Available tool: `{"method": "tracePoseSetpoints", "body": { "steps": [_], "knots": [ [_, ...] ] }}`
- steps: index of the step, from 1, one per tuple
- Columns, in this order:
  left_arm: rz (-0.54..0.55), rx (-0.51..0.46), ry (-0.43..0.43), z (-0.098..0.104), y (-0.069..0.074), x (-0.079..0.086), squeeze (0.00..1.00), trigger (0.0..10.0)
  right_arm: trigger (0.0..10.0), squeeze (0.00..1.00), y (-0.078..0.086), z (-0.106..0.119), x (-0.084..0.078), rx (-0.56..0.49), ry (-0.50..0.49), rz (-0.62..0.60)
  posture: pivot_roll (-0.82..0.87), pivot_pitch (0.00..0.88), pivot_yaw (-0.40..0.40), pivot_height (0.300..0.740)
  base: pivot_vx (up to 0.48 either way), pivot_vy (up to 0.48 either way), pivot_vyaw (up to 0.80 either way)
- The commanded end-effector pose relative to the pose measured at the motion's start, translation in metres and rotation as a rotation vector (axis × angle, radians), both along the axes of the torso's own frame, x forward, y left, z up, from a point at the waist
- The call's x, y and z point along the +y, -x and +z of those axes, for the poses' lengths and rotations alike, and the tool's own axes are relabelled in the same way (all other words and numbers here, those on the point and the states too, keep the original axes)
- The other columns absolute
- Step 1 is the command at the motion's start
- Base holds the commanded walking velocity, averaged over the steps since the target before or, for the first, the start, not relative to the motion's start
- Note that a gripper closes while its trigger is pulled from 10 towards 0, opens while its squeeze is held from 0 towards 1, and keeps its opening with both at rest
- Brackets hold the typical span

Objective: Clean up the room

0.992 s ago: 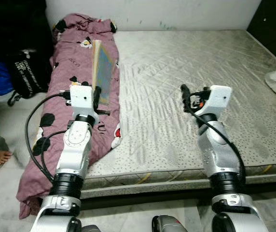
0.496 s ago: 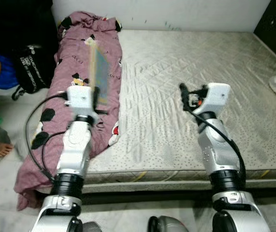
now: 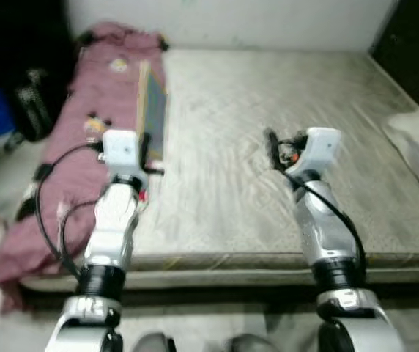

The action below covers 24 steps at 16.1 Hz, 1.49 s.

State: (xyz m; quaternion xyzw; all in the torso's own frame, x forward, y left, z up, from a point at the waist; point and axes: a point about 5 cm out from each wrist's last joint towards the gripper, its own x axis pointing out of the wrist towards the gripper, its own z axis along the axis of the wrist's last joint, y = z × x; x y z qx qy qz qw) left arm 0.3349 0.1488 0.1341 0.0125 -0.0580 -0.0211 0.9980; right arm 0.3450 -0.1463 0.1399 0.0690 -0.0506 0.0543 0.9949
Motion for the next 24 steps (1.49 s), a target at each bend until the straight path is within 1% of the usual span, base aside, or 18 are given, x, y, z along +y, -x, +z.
{"method": "tracePoseSetpoints", "body": {
  "steps": [1,4,6,10,20,22,23,24],
  "knots": [
    [-0.023,-0.053,0.006,0.0120,-0.0025,-0.0063,0.00,10.0,10.0,0.00,-0.0006,0.0022,-0.0080,-0.006,0.006,-0.018,-0.02,0.000,-0.009,0.740,0.000,-0.349,0.00],
    [-0.022,-0.054,0.005,0.0120,-0.0025,-0.0064,0.00,10.0,10.0,0.00,-0.0006,0.0021,-0.0077,-0.006,0.007,-0.016,-0.02,0.000,-0.010,0.740,0.000,-0.356,0.00],
    [-0.025,-0.077,0.033,0.0141,-0.0020,-0.0062,0.00,10.0,10.0,0.00,-0.0011,0.0018,-0.0071,-0.006,0.010,-0.012,-0.02,0.000,-0.012,0.740,0.000,0.000,0.00],
    [-0.053,-0.090,0.047,0.0145,-0.0010,-0.0054,0.00,10.0,10.0,0.00,-0.0018,0.0023,-0.0061,-0.009,0.013,-0.006,-0.02,0.000,-0.013,0.740,0.000,0.000,0.00],
    [-0.076,-0.099,0.059,0.0141,0.0010,-0.0051,0.00,10.0,10.0,0.00,-0.0021,0.0016,-0.0069,-0.009,0.016,-0.007,-0.02,0.000,-0.015,0.740,0.366,0.000,0.00],
    [-0.070,-0.089,0.060,0.0129,0.0011,-0.0049,0.00,10.0,10.0,0.00,-0.0020,0.0015,-0.0074,-0.009,0.015,-0.009,-0.02,0.000,-0.014,0.740,0.354,0.000,0.00],
    [-0.062,-0.076,0.076,0.0111,0.0005,-0.0055,0.00,10.0,10.0,0.00,-0.0020,0.0014,-0.0078,-0.008,0.015,-0.012,-0.02,0.000,-0.014,0.740,0.000,0.000,0.00],
    [-0.048,-0.069,0.075,0.0103,-0.0005,-0.0060,0.00,10.0,10.0,0.00,-0.0020,0.0011,-0.0081,-0.007,0.014,-0.014,-0.02,0.000,-0.013,0.740,0.000,0.000,0.00]
  ]
}}
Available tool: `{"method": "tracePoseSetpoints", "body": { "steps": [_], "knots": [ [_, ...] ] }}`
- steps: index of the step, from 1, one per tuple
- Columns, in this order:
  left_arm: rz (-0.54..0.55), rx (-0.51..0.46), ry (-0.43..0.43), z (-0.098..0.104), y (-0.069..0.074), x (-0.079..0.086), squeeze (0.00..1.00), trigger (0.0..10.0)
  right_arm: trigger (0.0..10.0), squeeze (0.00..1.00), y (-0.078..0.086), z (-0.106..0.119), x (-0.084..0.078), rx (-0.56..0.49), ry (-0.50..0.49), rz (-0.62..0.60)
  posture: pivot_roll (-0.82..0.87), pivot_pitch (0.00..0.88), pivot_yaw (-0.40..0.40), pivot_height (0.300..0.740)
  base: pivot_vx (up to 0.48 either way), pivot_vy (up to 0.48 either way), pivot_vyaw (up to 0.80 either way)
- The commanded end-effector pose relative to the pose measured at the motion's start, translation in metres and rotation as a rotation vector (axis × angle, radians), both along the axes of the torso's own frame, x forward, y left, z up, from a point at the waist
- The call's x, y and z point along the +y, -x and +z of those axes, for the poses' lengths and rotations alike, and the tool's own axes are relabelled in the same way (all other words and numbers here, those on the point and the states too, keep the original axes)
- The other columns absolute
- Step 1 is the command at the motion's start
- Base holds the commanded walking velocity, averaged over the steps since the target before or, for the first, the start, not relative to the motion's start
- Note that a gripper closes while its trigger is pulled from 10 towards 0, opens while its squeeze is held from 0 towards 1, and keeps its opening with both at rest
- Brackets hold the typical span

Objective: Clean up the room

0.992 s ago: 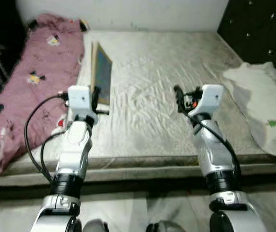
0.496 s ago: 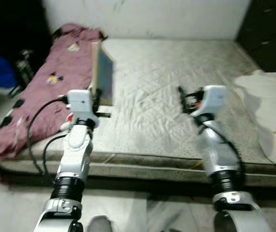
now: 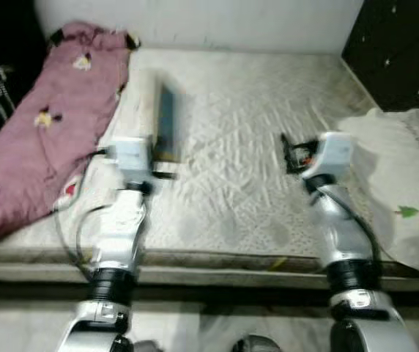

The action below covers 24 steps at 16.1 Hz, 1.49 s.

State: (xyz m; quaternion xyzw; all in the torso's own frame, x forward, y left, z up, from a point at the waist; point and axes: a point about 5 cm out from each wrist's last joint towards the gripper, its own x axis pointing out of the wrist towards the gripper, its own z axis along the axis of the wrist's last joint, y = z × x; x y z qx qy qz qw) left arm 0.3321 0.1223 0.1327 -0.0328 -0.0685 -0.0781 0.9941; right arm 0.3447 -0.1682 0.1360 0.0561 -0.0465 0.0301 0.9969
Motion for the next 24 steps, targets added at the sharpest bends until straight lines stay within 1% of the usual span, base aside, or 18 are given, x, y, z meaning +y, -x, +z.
{"method": "tracePoseSetpoints", "body": {
  "steps": [1,3,8,10,24],
  "knots": [
    [0.084,-0.038,-0.017,0.0110,-0.0042,0.0204,0.00,10.0,10.0,0.00,-0.0022,0.0046,0.0135,-0.016,-0.010,0.032,-0.02,0.000,-0.012,0.740,0.000,0.000,0.00],
    [0.083,-0.034,-0.028,0.0102,-0.0040,0.0200,0.00,10.0,10.0,0.00,-0.0019,0.0035,0.0122,-0.012,-0.013,0.026,-0.02,0.000,-0.011,0.740,0.000,0.000,0.00],
    [0.077,-0.040,-0.030,0.0113,-0.0036,0.0211,0.00,10.0,10.0,0.00,-0.0018,0.0026,0.0114,-0.010,-0.014,0.019,-0.02,0.000,-0.010,0.740,0.000,0.000,-0.54],
    [0.077,-0.041,-0.029,0.0117,-0.0032,0.0220,0.00,10.0,10.0,0.00,-0.0021,0.0028,0.0115,-0.010,-0.014,0.018,-0.01,0.000,-0.010,0.740,0.000,0.000,0.00],
    [0.073,-0.042,-0.027,0.0122,-0.0039,0.0212,0.00,10.0,10.0,0.00,-0.0029,0.0032,0.0110,-0.010,-0.010,0.018,-0.02,0.000,-0.012,0.740,0.000,-0.314,0.00]
  ]
}}
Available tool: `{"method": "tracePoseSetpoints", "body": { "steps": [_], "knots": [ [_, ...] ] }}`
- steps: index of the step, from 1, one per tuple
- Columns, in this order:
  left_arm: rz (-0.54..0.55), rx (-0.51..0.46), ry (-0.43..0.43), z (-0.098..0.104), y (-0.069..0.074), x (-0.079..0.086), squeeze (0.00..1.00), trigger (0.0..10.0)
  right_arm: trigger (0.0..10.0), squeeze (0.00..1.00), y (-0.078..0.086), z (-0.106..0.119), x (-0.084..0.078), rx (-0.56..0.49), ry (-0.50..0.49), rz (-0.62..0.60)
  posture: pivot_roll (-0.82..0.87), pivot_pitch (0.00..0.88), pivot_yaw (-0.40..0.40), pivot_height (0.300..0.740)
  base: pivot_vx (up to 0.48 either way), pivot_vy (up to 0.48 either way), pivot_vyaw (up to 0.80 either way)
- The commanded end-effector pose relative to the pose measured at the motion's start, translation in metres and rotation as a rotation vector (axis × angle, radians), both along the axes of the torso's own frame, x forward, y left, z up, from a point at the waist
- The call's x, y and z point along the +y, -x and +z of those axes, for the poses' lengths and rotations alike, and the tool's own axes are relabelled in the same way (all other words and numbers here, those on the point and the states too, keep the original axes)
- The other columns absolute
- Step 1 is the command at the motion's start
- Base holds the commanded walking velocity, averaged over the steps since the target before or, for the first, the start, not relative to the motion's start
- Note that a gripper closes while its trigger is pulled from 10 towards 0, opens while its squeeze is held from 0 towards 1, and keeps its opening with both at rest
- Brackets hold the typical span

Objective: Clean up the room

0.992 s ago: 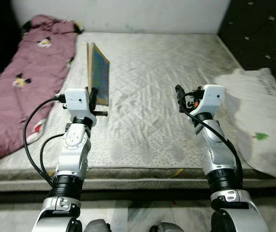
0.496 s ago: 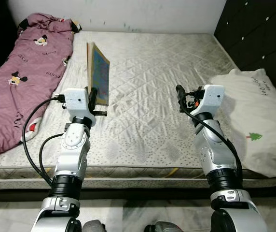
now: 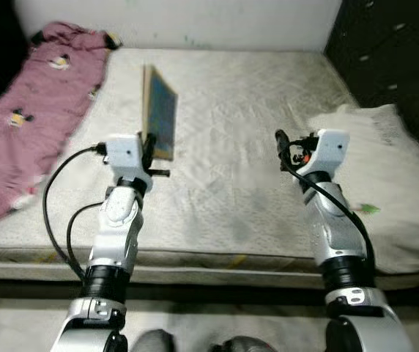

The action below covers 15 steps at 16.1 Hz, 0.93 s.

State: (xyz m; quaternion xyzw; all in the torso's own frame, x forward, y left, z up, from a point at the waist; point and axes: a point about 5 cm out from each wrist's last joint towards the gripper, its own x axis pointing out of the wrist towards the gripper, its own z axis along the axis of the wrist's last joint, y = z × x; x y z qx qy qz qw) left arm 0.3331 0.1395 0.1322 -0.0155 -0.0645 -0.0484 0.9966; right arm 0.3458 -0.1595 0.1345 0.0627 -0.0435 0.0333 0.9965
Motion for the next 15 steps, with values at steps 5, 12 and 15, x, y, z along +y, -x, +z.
{"method": "tracePoseSetpoints", "body": {
  "steps": [5,12,15],
  "knots": [
    [0.010,-0.050,0.002,0.0127,-0.0029,0.0039,0.00,10.0,10.0,0.00,-0.0018,0.0047,0.0024,-0.016,0.003,0.011,-0.02,0.000,-0.012,0.740,0.000,-0.322,0.00],
    [-0.024,-0.088,0.037,0.0157,0.0003,0.0039,0.00,10.0,10.0,0.00,-0.0018,0.0037,0.0028,-0.016,0.020,0.025,-0.01,0.000,-0.020,0.740,0.076,-0.231,0.00],
    [-0.028,-0.086,0.042,0.0153,0.0011,0.0027,0.00,10.0,10.0,0.00,-0.0022,0.0041,0.0032,-0.016,0.019,0.023,-0.02,0.000,-0.020,0.740,0.292,0.000,0.00]
  ]
}}
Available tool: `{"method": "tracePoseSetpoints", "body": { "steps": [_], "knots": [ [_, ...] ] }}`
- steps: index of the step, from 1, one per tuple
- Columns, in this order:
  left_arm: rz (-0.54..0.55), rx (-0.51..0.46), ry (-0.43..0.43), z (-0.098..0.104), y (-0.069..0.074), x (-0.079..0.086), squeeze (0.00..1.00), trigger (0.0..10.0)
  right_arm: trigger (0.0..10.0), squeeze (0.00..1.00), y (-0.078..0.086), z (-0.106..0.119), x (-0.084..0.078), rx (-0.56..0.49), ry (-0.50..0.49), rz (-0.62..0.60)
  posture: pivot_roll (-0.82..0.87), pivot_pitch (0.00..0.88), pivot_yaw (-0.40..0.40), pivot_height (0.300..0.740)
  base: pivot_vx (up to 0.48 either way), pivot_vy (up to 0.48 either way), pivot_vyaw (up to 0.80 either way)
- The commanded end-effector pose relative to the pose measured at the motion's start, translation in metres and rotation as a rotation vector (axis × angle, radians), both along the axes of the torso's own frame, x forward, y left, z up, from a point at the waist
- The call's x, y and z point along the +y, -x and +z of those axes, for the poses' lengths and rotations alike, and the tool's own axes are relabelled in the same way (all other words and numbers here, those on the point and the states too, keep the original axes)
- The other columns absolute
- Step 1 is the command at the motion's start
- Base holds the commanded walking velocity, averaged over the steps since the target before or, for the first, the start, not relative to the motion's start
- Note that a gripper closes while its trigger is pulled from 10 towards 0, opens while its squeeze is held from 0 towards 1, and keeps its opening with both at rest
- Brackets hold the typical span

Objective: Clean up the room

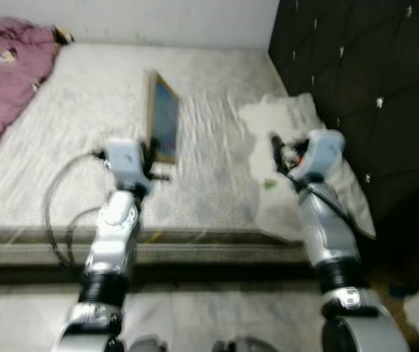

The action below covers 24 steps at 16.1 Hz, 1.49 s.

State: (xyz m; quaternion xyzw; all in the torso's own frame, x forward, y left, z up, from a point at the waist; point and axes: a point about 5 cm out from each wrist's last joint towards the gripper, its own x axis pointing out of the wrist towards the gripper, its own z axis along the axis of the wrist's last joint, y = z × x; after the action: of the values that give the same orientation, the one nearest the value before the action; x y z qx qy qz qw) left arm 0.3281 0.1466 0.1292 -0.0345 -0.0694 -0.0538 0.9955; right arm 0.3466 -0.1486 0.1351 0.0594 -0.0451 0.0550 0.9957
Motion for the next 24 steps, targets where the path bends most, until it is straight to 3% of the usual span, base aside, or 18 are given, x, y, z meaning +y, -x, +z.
{"method": "tracePoseSetpoints", "body": {
  "steps": [1,5,13,16,24],
  "knots": [
    [-0.015,-0.079,0.006,0.0183,-0.0039,-0.0045,0.00,10.0,10.0,0.00,-0.0015,0.0036,-0.0079,-0.010,0.009,-0.020,-0.02,0.000,-0.019,0.740,0.296,0.000,0.00],
    [0.020,-0.065,0.016,0.0172,-0.0054,-0.0022,0.00,10.0,10.0,0.00,-0.0020,0.0037,-0.0082,-0.011,0.008,-0.023,-0.02,0.000,-0.017,0.740,0.069,0.000,0.00],
    [-0.012,-0.082,0.010,0.0193,-0.0043,-0.0053,0.00,10.0,10.0,0.00,-0.0019,0.0037,-0.0086,-0.012,0.006,-0.027,-0.01,0.000,-0.019,0.740,0.000,0.000,0.00],
    [-0.034,-0.090,0.011,0.0195,-0.0028,-0.0072,0.00,10.0,10.0,0.00,-0.0017,0.0031,-0.0090,-0.011,0.002,-0.029,-0.01,0.000,-0.017,0.740,0.321,0.000,-0.53],
    [-0.048,-0.091,0.016,0.0199,-0.0017,-0.0080,0.00,10.0,10.0,0.00,-0.0017,0.0030,-0.0089,-0.011,0.001,-0.029,-0.01,0.000,-0.017,0.740,0.430,0.000,0.00]
  ]
}}
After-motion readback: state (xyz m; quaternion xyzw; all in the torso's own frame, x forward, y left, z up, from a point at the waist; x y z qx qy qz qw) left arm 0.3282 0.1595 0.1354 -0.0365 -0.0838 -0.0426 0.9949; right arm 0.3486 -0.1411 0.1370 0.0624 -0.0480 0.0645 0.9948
